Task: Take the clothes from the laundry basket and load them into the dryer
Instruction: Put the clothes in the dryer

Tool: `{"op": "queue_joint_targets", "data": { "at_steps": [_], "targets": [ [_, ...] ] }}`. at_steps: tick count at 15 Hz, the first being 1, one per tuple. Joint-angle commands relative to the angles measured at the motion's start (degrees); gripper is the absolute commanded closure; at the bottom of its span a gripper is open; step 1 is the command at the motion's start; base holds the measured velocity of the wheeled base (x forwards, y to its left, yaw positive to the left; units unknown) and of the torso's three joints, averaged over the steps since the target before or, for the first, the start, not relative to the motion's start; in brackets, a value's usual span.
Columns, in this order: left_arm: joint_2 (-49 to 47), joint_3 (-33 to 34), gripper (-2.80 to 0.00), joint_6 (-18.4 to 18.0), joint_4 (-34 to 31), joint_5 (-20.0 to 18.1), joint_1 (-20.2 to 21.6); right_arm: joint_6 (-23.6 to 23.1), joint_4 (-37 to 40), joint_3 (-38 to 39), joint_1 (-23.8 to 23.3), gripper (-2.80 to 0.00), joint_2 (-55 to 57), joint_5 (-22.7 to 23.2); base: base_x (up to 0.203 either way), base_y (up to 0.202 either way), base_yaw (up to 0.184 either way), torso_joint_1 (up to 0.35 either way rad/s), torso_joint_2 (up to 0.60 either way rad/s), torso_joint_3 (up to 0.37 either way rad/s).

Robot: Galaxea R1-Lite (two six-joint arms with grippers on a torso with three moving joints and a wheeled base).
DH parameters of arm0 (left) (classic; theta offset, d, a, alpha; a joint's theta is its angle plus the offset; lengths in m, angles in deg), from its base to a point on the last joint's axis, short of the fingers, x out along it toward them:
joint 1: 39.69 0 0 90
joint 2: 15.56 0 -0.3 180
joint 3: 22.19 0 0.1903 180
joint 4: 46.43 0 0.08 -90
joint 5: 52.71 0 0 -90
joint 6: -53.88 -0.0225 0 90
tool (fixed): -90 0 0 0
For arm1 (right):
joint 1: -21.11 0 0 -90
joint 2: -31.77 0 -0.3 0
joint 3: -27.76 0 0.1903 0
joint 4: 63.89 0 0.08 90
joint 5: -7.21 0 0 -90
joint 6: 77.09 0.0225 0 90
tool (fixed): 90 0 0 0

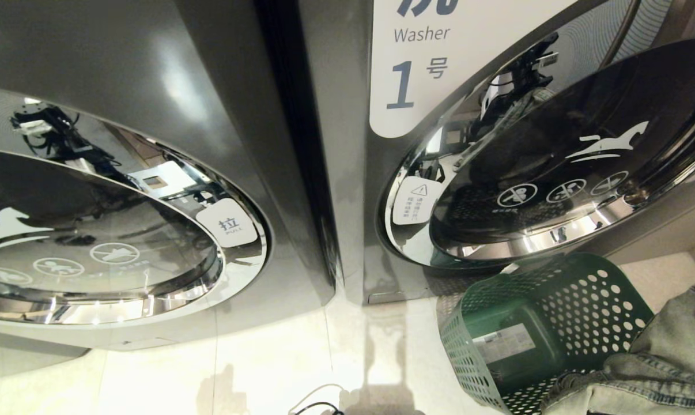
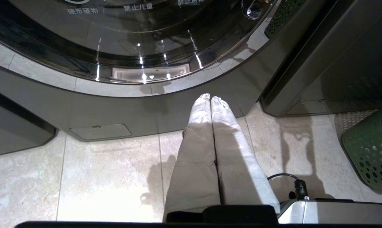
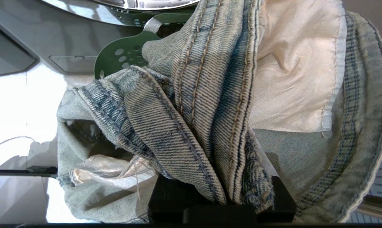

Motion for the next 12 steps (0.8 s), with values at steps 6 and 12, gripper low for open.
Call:
{"op": "queue_joint_targets", "data": {
  "at_steps": [6, 12],
  "targets": [
    [0.1, 1.7, 0.0, 0.0, 0.0, 0.0, 0.0, -0.2, -0.2, -0.9, 0.3, 0.0, -0.7, 0.1, 0.0, 0.0, 0.0, 0.0, 0.0, 0.0],
    [0.0, 1.7, 0.0, 0.0, 0.0, 0.0, 0.0, -0.7, -0.4, 2.7, 2.1, 0.0, -7.7, 1.1, 0.0, 0.0, 0.0, 0.0, 0.0, 0.0]
  ]
}}
